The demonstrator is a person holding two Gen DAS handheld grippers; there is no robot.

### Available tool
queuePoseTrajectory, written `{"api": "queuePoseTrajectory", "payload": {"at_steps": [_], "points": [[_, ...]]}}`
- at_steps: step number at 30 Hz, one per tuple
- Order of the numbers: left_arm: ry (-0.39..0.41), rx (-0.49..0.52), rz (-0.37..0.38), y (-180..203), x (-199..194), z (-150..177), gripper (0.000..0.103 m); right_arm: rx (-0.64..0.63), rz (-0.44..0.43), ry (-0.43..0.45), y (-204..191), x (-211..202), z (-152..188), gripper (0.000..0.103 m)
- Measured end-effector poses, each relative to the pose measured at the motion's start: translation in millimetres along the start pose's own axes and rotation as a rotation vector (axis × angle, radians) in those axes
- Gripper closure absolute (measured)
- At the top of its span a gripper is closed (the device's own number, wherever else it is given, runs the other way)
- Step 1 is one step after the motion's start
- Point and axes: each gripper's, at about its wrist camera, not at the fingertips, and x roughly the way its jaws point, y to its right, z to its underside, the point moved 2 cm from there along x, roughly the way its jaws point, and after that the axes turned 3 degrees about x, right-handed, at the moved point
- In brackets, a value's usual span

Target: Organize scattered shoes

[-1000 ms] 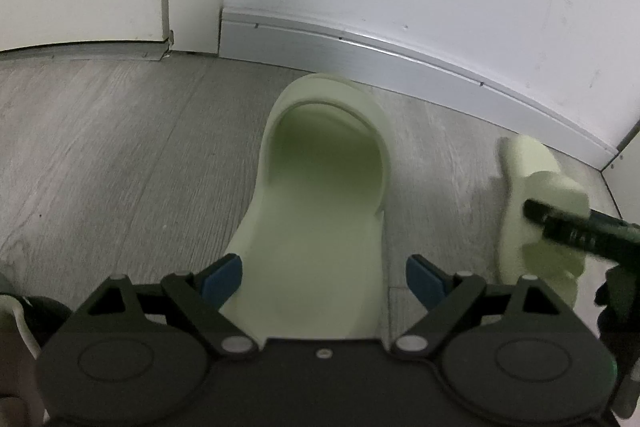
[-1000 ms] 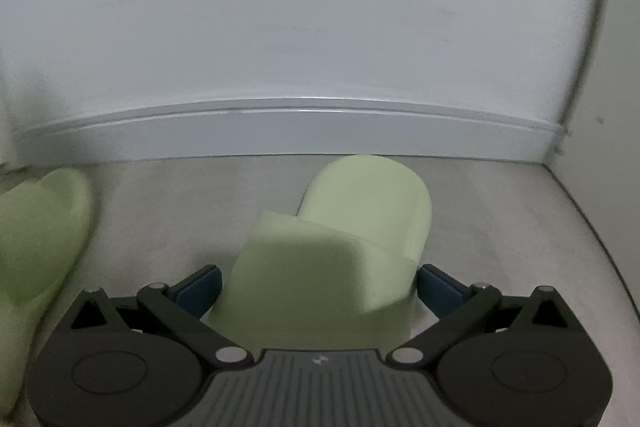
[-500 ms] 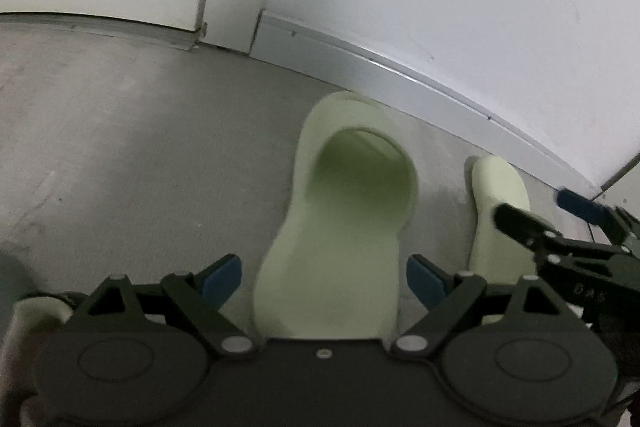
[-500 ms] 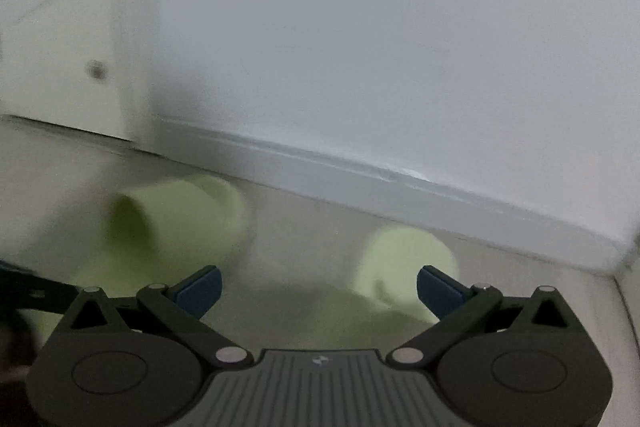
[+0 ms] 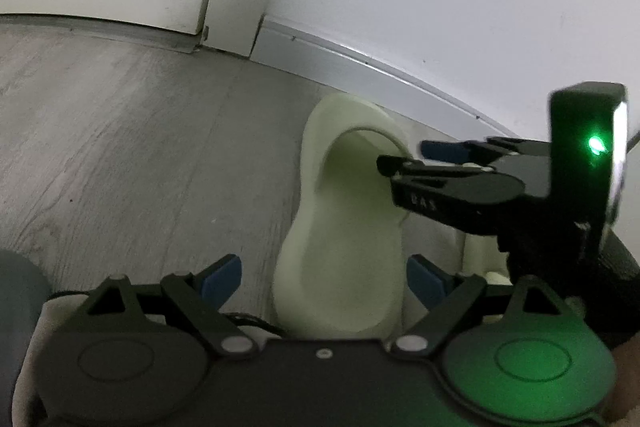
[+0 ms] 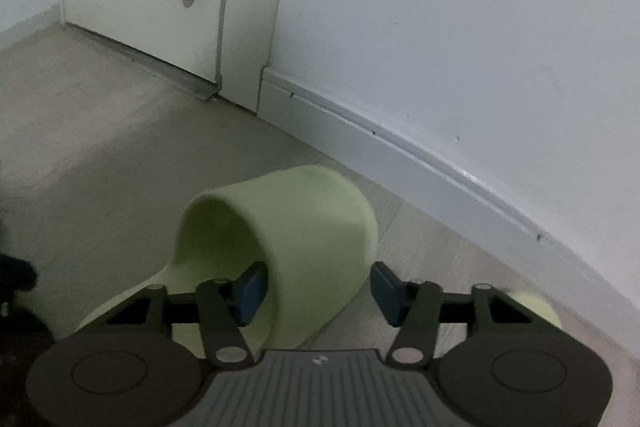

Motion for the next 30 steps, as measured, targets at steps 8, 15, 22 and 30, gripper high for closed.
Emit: {"api": "queuePoseTrajectory", "payload": {"at_steps": [8, 15, 22, 30], "points": [[0.015, 0.006, 0.003, -5.4, -9.7, 3.7, 0.013, -0.241, 0.031, 0.082, -18.2, 8.9, -5.5, 0.085], [0.054, -0.007, 0.011, -8.8, -19.9, 3.1, 0.013, -0.191, -0.156, 0.135, -24.9, 3.1, -7.7, 0.078], [0.062, 0.003, -0.033, -20.8, -28.0, 11.6, 0.012, -0.091, -0.307, 0.043, -3.4, -19.0, -0.9, 0.028], [0.153, -0.006, -0.123, -33.1, -45.5, 25.1, 0.012, -0.214, -0.460, -0.114, -10.5, -11.8, 17.2, 0.014]]}}
